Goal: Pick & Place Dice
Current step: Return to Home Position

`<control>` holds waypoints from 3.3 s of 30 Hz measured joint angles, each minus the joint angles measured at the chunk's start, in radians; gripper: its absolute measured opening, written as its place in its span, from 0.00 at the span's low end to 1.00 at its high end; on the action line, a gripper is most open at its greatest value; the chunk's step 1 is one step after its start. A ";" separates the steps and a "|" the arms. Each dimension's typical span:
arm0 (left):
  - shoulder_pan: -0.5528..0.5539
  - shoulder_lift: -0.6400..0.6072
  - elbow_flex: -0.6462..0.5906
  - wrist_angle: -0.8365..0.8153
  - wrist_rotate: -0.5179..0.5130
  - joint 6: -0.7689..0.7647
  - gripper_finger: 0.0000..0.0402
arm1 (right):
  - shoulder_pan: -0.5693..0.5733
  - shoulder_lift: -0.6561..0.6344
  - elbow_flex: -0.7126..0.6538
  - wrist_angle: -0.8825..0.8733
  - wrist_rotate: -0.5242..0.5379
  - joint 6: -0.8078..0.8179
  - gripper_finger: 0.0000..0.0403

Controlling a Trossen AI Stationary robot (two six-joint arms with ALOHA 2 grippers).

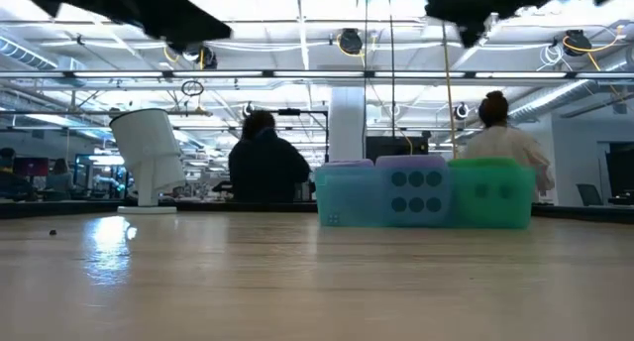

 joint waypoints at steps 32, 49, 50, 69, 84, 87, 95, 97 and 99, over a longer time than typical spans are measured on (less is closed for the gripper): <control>0.043 -0.700 -0.537 0.019 -0.062 -0.106 0.00 | -0.033 -0.879 -0.676 0.122 0.133 0.188 0.00; 0.043 -0.696 -0.535 0.030 -0.118 -0.157 0.02 | -0.033 -0.879 -0.679 0.147 0.131 0.136 0.00; 0.043 -0.696 -0.535 0.030 -0.117 -0.155 0.02 | -0.033 -0.879 -0.679 0.146 0.130 0.136 0.00; 0.043 -0.696 -0.535 0.031 -0.117 -0.128 0.02 | -0.033 -0.879 -0.679 0.146 0.130 0.136 0.00; 0.043 -0.696 -0.535 0.031 -0.116 -0.128 0.02 | -0.033 -0.879 -0.680 0.146 0.130 0.136 0.00; 0.043 -0.696 -0.534 0.031 -0.116 -0.128 0.02 | -0.033 -0.879 -0.680 0.146 0.130 0.136 0.00; 0.043 -0.696 -0.534 0.031 -0.116 -0.130 0.02 | -0.033 -0.879 -0.680 0.146 0.130 0.136 0.00; 0.043 -0.696 -0.534 0.031 -0.116 -0.130 0.02 | -0.033 -0.879 -0.680 0.146 0.130 0.136 0.00; 0.043 -0.696 -0.534 0.031 -0.116 -0.130 0.02 | -0.033 -0.879 -0.680 0.146 0.130 0.136 0.00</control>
